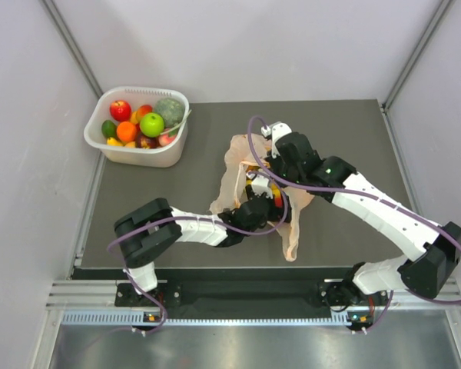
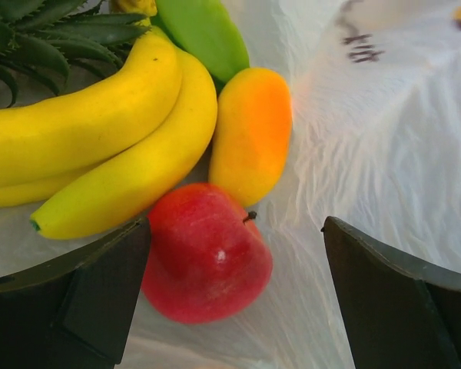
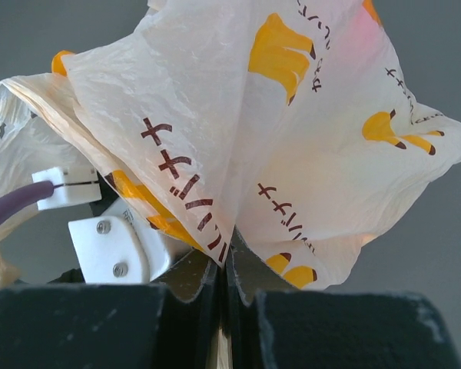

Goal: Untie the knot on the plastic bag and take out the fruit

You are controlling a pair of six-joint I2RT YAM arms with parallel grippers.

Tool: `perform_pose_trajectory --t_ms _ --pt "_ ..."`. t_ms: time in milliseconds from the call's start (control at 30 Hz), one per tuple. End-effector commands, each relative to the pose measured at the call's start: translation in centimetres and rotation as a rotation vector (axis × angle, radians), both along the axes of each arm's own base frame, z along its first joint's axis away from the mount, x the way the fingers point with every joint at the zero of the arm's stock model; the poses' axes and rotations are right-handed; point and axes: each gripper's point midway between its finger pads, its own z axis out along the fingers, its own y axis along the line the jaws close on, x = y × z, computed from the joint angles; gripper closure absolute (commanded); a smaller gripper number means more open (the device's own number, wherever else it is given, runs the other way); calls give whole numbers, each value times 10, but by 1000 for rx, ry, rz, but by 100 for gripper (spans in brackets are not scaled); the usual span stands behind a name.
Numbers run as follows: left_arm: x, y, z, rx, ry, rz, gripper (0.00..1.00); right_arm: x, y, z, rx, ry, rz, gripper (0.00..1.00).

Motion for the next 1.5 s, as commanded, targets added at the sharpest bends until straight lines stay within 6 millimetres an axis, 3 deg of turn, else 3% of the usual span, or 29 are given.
perform_pose_trajectory --t_ms 0,200,633,700,733,767,867,900,967,1033,1067,1100,1133,1167,1233,1267,1300,1333,1367,1467 --pt "14 -7 -1 -26 33 51 1 -1 -2 13 40 -28 -5 98" --pt "14 2 -10 -9 63 93 1 0 -3 10 32 -30 -11 98" --pt "12 -9 -44 50 98 48 4 1 -2 10 37 -29 -14 99" --pt "11 -5 -44 40 90 53 10 1 -3 10 36 -30 -19 99" --pt "12 -3 -39 34 77 56 14 1 -3 10 37 -33 -18 99" --pt "12 -3 -35 28 68 52 27 1 -3 10 36 -32 -18 99" --pt "8 2 -20 15 30 29 54 1 -3 9 38 -31 -20 100" --pt "7 2 -7 -6 12 18 79 1 -3 10 39 -32 -21 100" --pt "1 6 -1 11 8 4 100 1 -3 10 39 -36 -21 100" --pt "-5 12 17 16 0 -12 100 2 -4 11 40 -39 -24 100" --pt "-14 21 10 72 33 -26 100 3 -3 11 44 -44 -27 100" --pt "-21 27 32 46 28 -39 100 3 -3 12 46 -47 -29 100" --pt "-31 38 27 94 60 -48 100 4 -3 12 46 -49 -29 100" --pt "-42 45 46 63 60 -75 100 5 -2 11 48 -51 -29 100" --pt "-58 58 51 59 103 -102 100 7 0 11 52 -53 -29 100" --pt "-72 68 41 96 155 -137 100 9 1 10 52 -53 -30 100" --pt "-82 76 58 56 160 -155 100 10 2 10 53 -53 -29 100" --pt "-89 81 63 41 177 -166 100 11 3 10 56 -54 -29 100" --pt "-99 98 49 101 232 -162 100 13 4 9 55 -53 -31 100" --pt "-117 124 90 -23 219 -166 100 16 8 10 65 -56 -31 100"
